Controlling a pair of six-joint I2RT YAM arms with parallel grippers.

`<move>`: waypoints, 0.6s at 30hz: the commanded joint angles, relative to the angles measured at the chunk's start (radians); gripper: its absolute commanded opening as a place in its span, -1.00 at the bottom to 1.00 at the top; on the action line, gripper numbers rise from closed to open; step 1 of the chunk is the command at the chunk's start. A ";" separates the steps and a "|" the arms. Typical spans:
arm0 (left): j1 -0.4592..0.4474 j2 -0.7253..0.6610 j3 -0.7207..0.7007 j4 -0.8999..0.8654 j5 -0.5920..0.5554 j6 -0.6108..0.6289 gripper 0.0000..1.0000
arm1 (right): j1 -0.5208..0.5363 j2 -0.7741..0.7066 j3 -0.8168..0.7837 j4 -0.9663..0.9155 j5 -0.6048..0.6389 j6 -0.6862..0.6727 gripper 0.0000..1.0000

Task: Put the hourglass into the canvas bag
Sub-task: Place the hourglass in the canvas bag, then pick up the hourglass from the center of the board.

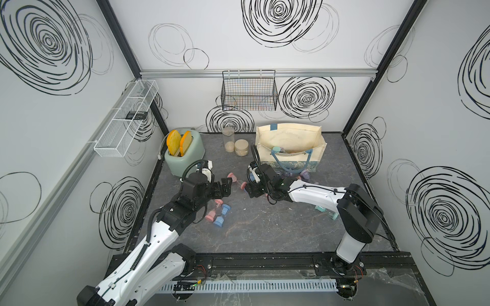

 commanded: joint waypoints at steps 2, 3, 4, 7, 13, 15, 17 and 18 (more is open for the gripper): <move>0.007 -0.022 -0.037 0.040 -0.021 -0.028 0.92 | 0.010 0.032 0.025 0.023 0.061 0.107 0.67; 0.007 -0.025 -0.040 0.039 -0.023 -0.032 0.92 | 0.010 0.045 0.037 0.017 0.062 0.115 0.68; 0.007 -0.028 -0.045 0.037 -0.025 -0.034 0.92 | 0.011 0.061 0.050 0.008 0.070 0.124 0.68; 0.010 -0.035 -0.058 0.040 -0.023 -0.035 0.92 | 0.012 0.101 0.079 0.000 0.089 0.144 0.67; 0.013 -0.044 -0.056 0.034 -0.032 -0.032 0.92 | 0.013 0.139 0.094 -0.004 0.144 0.174 0.67; 0.014 -0.044 -0.057 0.036 -0.032 -0.030 0.92 | 0.014 0.154 0.098 -0.002 0.148 0.177 0.67; 0.014 -0.041 -0.054 0.034 -0.032 -0.030 0.92 | 0.013 0.170 0.106 -0.007 0.148 0.178 0.66; 0.015 -0.040 -0.053 0.035 -0.031 -0.031 0.92 | 0.013 0.177 0.112 -0.011 0.151 0.180 0.65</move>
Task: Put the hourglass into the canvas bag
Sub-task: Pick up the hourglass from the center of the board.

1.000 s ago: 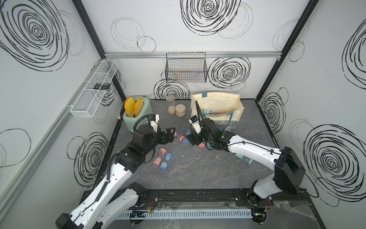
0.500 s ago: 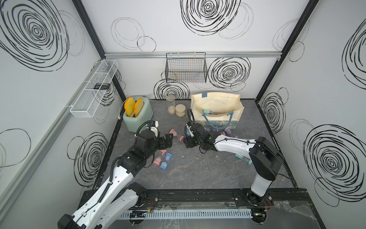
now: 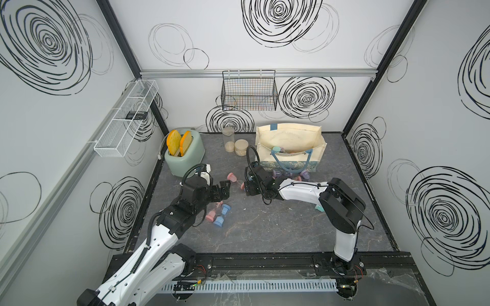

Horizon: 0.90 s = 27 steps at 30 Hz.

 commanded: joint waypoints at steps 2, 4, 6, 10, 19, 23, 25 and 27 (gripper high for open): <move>0.008 -0.006 -0.005 0.033 -0.012 -0.011 0.92 | 0.008 0.035 0.034 -0.008 0.038 0.026 0.65; 0.009 -0.005 -0.006 0.034 -0.012 -0.012 0.92 | 0.009 0.050 0.039 -0.010 0.040 0.024 0.65; 0.011 -0.006 -0.006 0.031 -0.012 -0.015 0.92 | 0.010 0.065 0.047 -0.020 0.040 0.021 0.65; 0.012 -0.006 -0.012 0.036 -0.009 -0.017 0.92 | 0.018 0.091 0.066 -0.025 0.049 0.010 0.65; 0.012 -0.008 -0.007 0.034 -0.003 -0.016 0.92 | 0.037 0.099 0.050 -0.055 0.092 0.013 0.57; 0.012 -0.004 -0.008 0.039 0.002 -0.018 0.92 | 0.036 0.095 0.036 -0.042 0.093 0.015 0.51; 0.013 -0.002 -0.008 0.043 0.009 -0.020 0.92 | 0.037 0.105 0.041 -0.042 0.086 0.013 0.48; 0.013 -0.001 -0.006 0.043 0.011 -0.021 0.92 | 0.038 0.118 0.054 -0.048 0.082 0.013 0.45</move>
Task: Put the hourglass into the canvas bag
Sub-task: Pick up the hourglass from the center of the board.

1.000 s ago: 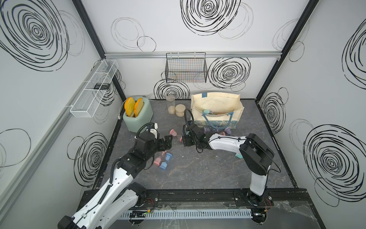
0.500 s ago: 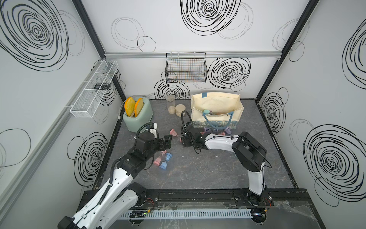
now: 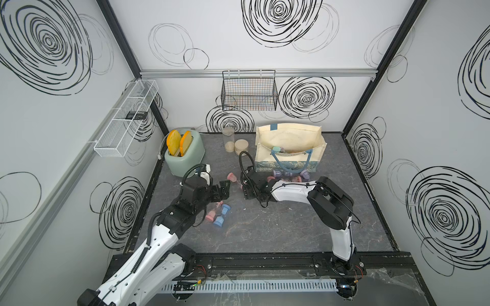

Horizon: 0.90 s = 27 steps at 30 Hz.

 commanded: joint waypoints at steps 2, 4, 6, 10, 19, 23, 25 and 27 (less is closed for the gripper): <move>0.010 -0.001 -0.002 0.039 0.007 -0.016 0.92 | 0.006 0.030 0.013 -0.018 0.012 0.012 0.42; 0.010 -0.003 0.000 0.038 0.005 -0.014 0.92 | 0.005 0.036 0.014 -0.012 0.009 0.012 0.39; 0.011 -0.003 0.000 0.037 0.005 -0.012 0.92 | 0.005 0.044 0.016 -0.011 0.002 0.011 0.34; 0.012 0.002 0.001 0.039 0.006 -0.012 0.92 | 0.008 0.054 0.016 -0.009 -0.003 0.013 0.30; 0.014 0.008 0.005 0.043 0.010 -0.010 0.92 | 0.005 0.032 0.016 -0.010 -0.001 0.004 0.09; 0.016 0.005 0.003 0.040 0.010 -0.010 0.92 | 0.005 0.009 0.011 -0.009 -0.007 0.003 -0.01; 0.017 0.005 0.003 0.039 0.010 -0.009 0.92 | 0.005 -0.005 0.007 -0.008 -0.009 0.004 -0.07; 0.017 0.005 0.006 0.037 0.012 -0.010 0.92 | 0.004 -0.025 -0.004 0.002 -0.016 0.005 -0.15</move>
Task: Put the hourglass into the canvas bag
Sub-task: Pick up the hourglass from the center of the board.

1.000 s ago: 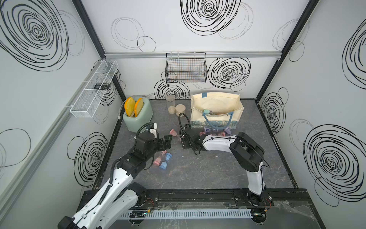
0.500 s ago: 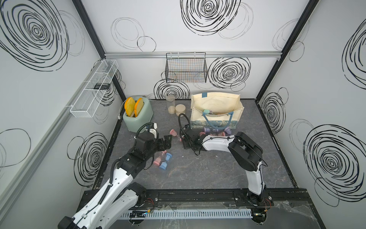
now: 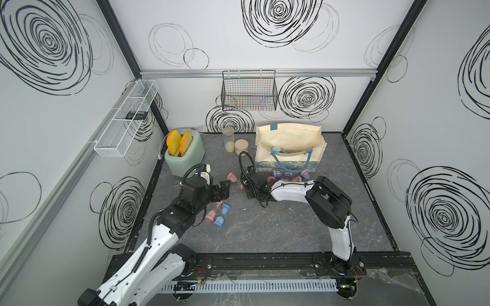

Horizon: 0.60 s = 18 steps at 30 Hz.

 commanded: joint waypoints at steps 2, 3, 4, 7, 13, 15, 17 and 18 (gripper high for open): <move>0.013 0.000 0.008 0.038 0.002 -0.008 0.92 | 0.002 -0.063 -0.019 -0.002 -0.027 0.010 -0.19; 0.013 -0.002 0.006 0.039 0.001 -0.008 0.92 | 0.000 -0.073 -0.021 0.000 -0.028 0.010 -0.20; 0.013 -0.001 0.006 0.042 0.002 -0.010 0.92 | -0.001 -0.084 -0.025 0.002 -0.030 0.010 -0.23; 0.014 0.006 0.013 0.045 0.010 -0.011 0.92 | -0.004 -0.122 -0.036 0.002 -0.038 0.008 -0.30; 0.016 0.023 0.055 0.033 0.013 -0.008 0.92 | -0.022 -0.212 -0.073 0.019 -0.054 -0.001 -0.39; 0.015 0.018 0.062 0.042 0.009 -0.008 0.92 | -0.029 -0.238 -0.069 0.004 -0.062 -0.011 -0.41; 0.018 0.017 0.072 0.048 0.014 -0.006 0.92 | -0.034 -0.269 -0.067 -0.010 -0.062 -0.031 -0.46; 0.017 0.018 0.078 0.050 0.017 -0.004 0.92 | -0.035 -0.286 -0.067 -0.015 -0.057 -0.038 -0.47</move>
